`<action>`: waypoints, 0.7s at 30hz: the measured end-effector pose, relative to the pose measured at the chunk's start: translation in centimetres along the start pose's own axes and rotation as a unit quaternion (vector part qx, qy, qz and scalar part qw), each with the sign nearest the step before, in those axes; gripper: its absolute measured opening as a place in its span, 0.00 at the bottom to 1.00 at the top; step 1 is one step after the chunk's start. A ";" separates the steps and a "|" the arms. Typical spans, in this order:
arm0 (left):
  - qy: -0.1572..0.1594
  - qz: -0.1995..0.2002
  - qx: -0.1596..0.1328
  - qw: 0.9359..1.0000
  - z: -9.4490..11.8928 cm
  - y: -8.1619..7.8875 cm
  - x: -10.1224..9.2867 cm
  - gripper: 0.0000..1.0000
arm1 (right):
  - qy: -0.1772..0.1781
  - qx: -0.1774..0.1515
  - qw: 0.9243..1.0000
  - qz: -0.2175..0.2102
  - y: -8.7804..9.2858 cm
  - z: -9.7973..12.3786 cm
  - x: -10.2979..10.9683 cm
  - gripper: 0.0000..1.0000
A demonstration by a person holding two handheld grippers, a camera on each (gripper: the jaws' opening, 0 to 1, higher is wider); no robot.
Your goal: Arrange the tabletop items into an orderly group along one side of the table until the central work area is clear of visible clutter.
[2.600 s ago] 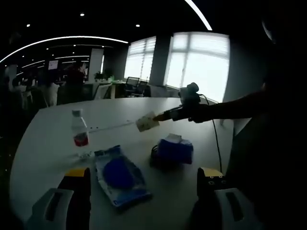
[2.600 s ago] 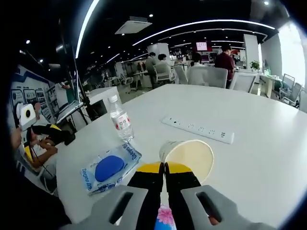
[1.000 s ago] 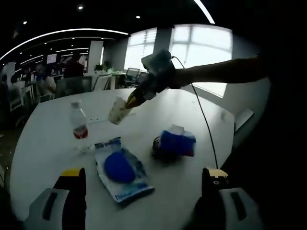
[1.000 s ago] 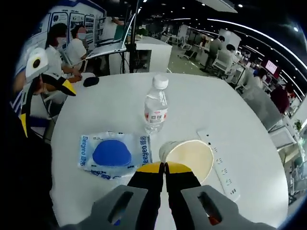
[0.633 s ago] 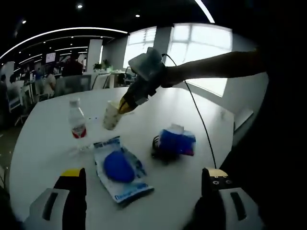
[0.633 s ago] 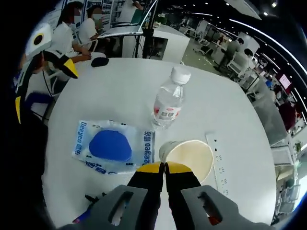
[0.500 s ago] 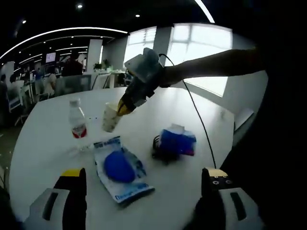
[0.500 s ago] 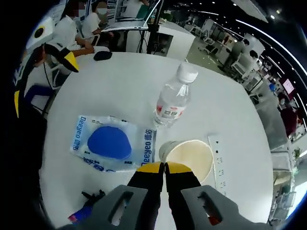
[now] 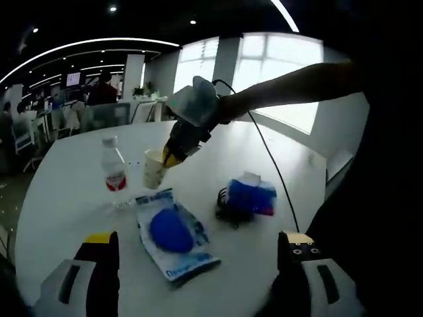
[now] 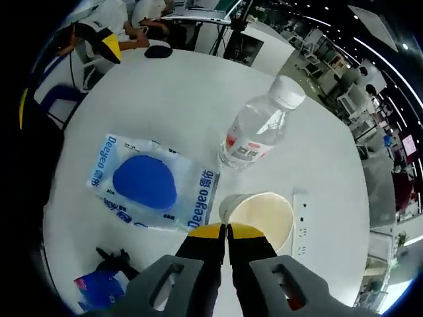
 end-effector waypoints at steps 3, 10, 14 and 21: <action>-0.003 0.005 -0.002 1.000 -0.1 0.1 0.1 0.98 | 0.001 0.000 1.000 0.023 -0.1 -0.7 0.0 0.00; -0.008 0.009 -0.003 1.000 -0.3 0.0 0.2 0.98 | -0.010 0.002 0.999 0.050 -0.8 -1.5 0.2 0.00; -0.011 0.011 -0.002 1.000 -0.2 0.1 0.2 0.98 | -0.014 -0.002 0.999 0.053 -1.0 -2.2 0.1 0.00; -0.014 0.015 0.002 1.000 -0.1 0.4 0.3 0.97 | -0.017 0.007 0.998 0.059 -0.8 -2.8 0.2 0.00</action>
Point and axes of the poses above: the point that each gripper's makers call its tool centre point, and the gripper's own axes: z roughly backward along the fingers, x roughly to its left, y roughly out of its underside, the point moved 9 cm from there along z, roughly backward along the fingers, and after that the axes turned 1 degree about -y, right-handed, at the moved point
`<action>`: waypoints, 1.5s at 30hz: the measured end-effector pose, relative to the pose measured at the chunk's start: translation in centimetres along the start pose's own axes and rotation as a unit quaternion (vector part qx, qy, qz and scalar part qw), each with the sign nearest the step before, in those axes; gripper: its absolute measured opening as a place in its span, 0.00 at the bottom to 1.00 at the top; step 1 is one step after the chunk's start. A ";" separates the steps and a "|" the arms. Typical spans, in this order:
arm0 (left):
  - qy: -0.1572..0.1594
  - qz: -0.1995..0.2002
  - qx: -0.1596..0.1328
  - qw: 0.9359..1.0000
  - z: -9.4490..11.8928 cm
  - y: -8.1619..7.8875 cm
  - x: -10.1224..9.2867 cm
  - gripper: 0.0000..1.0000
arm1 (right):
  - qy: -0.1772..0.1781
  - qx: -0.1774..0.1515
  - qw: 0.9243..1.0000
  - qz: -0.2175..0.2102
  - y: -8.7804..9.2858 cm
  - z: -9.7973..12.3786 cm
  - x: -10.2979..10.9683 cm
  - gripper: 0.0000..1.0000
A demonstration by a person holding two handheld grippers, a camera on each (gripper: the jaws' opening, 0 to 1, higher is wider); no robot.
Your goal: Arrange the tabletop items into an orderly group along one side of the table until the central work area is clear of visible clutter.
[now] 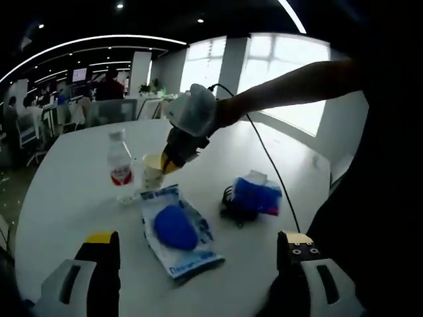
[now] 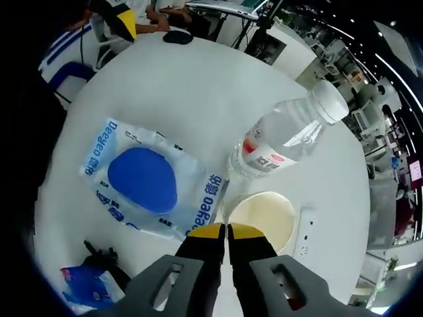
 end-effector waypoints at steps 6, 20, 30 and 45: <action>0.003 0.002 0.000 1.000 -0.1 0.0 -0.2 0.97 | 0.001 -0.004 1.000 0.000 -0.5 -0.2 -0.3 0.00; 0.004 0.004 -0.004 1.000 0.1 0.1 0.1 0.96 | 0.009 -0.014 1.000 0.007 -1.3 -0.1 -0.5 0.00; 0.003 0.006 -0.005 1.000 0.3 0.3 0.1 0.96 | 0.013 -0.017 1.000 0.012 -1.6 0.0 -0.6 0.00; -0.010 -0.001 0.000 1.000 0.9 -0.1 -0.1 0.98 | 0.070 -0.100 0.986 -0.118 -2.0 3.6 -0.8 0.33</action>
Point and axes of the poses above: the point that each gripper's makers call its tool centre point, and the gripper's own axes: z roughly backward along the fingers, x roughly to its left, y roughly out of its underside, the point moved 9 cm from there along z, roughly backward along the fingers, and after that the axes turned 1 degree about -y, right-handed, at the moved point
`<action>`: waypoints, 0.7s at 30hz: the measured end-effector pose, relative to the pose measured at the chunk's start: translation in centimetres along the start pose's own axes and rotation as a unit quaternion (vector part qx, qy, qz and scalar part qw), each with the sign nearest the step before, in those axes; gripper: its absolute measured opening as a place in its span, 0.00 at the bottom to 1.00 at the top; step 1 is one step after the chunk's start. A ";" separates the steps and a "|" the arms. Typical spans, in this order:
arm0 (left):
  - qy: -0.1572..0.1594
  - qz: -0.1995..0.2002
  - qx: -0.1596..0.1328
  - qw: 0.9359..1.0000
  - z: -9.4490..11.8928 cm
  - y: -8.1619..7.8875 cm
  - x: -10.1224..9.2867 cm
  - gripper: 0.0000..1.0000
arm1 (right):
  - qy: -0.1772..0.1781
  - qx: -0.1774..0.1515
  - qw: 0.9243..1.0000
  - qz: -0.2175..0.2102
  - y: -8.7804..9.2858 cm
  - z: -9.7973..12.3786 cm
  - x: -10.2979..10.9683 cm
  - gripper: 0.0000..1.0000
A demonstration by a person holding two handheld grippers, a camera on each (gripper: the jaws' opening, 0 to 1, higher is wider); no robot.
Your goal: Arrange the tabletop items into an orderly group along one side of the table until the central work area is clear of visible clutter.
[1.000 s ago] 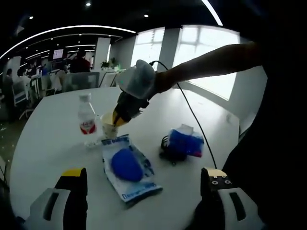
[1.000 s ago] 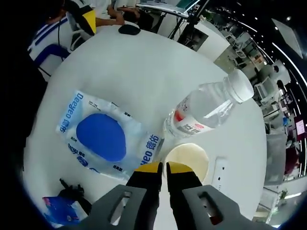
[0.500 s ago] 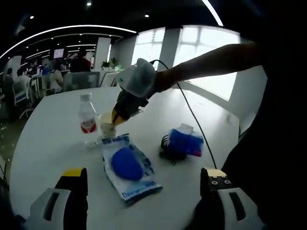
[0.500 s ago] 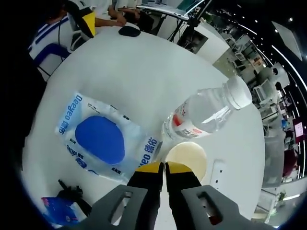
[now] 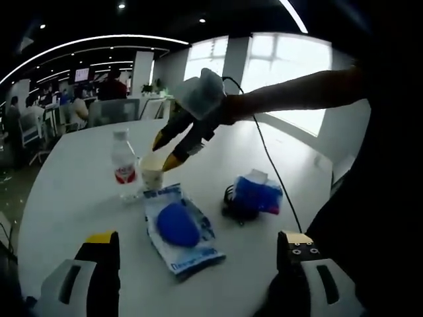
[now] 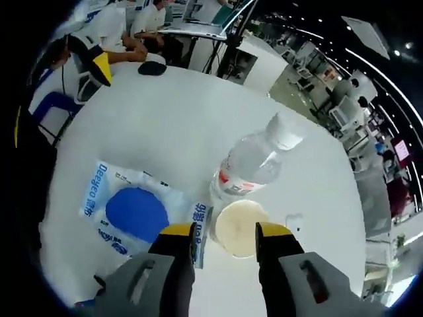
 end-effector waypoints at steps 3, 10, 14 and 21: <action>-0.006 0.003 0.005 1.000 0.0 -0.1 -0.2 0.98 | 0.015 -0.027 0.999 -0.040 0.2 1.7 0.0 0.38; -0.023 0.019 0.021 0.999 -0.1 0.1 -0.9 0.98 | 0.018 -0.035 0.996 -0.081 2.3 3.8 0.0 0.47; -0.035 0.024 0.030 0.999 -0.3 0.4 -1.6 0.98 | -0.002 -0.046 0.992 -0.121 3.3 4.5 0.1 0.53; -0.071 0.086 0.014 0.994 -0.4 0.9 -3.2 0.97 | -0.025 -0.049 0.986 -0.156 5.0 5.4 0.3 0.54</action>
Point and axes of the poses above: the point that each gripper's makers call its tool centre point, and the gripper's own axes: z roughly backward along the fingers, x roughly to its left, y roughly out of its underside, the point moved 9 cm from there along z, roughly backward along the fingers, and after that the axes turned 1 degree about -y, right-handed, at the moved point
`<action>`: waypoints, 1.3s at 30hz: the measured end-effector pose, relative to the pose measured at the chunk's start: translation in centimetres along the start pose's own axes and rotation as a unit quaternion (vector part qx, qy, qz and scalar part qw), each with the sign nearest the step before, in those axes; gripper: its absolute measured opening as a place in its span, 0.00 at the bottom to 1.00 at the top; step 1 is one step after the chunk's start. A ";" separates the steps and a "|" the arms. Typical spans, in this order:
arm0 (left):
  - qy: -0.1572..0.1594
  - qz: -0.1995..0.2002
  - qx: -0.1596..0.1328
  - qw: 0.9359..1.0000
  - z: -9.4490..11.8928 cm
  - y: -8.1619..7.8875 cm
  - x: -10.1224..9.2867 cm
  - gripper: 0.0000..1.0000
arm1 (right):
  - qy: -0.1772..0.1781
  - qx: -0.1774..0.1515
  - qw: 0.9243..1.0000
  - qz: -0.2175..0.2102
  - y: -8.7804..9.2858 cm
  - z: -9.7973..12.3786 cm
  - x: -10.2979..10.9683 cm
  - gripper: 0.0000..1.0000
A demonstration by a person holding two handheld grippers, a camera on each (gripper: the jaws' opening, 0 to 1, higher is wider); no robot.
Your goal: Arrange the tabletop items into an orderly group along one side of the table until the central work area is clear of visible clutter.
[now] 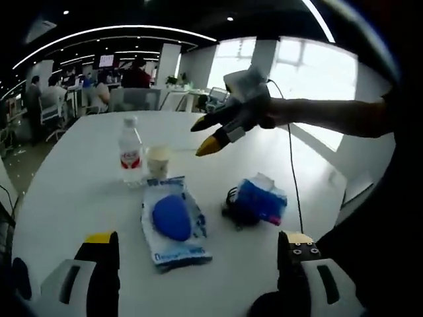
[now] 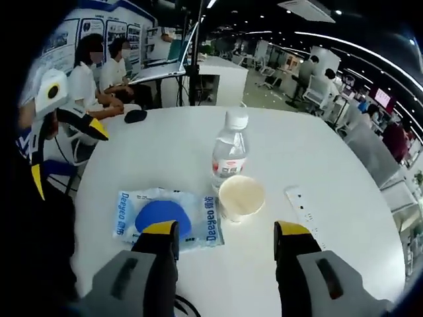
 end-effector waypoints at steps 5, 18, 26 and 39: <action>-0.021 0.015 0.005 1.000 -0.5 1.1 -1.8 0.97 | -0.023 0.006 1.000 -0.021 1.3 -0.1 -0.2 0.53; -0.096 0.177 -0.057 0.978 -1.1 2.1 -4.0 0.86 | -0.063 0.019 0.997 -0.026 2.6 -1.7 -0.1 0.44; -0.135 0.201 -0.026 0.970 -2.3 3.7 -4.7 0.77 | -0.073 0.026 0.997 -0.019 3.5 -3.3 -0.4 0.38; -0.118 0.345 -0.010 0.931 -5.6 6.3 -5.5 0.62 | -0.089 0.035 0.995 -0.038 4.4 -6.5 -0.8 0.25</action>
Point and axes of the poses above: the point that each gripper's makers call its tool centre point, and the gripper's own axes: z roughly backward along the fingers, x roughly to its left, y roughly out of its underside, the point moved 9 cm from there along z, roughly backward along the fingers, and after that the axes turned 1 degree about -y, right-handed, at the moved point
